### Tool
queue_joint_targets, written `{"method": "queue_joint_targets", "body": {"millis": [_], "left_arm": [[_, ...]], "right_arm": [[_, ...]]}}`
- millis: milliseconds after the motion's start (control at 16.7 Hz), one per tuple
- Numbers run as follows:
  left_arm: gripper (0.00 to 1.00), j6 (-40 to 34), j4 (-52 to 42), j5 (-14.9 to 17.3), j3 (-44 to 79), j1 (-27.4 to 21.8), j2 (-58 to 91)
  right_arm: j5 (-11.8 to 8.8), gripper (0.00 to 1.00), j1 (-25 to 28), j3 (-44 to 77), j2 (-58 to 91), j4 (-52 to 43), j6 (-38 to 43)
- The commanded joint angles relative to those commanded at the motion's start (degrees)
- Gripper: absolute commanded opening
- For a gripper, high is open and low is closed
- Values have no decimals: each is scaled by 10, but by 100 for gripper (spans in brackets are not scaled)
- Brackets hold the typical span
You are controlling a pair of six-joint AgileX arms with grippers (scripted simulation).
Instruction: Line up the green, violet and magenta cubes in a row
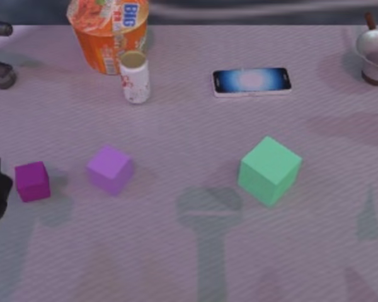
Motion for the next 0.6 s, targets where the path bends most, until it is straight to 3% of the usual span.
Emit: {"method": "queue_joint_targets", "body": {"millis": [600], "left_arm": [[100,337,-295,-1,368,-18,536]], "right_arm": [[0,100,0,0,0,0,0]]}}
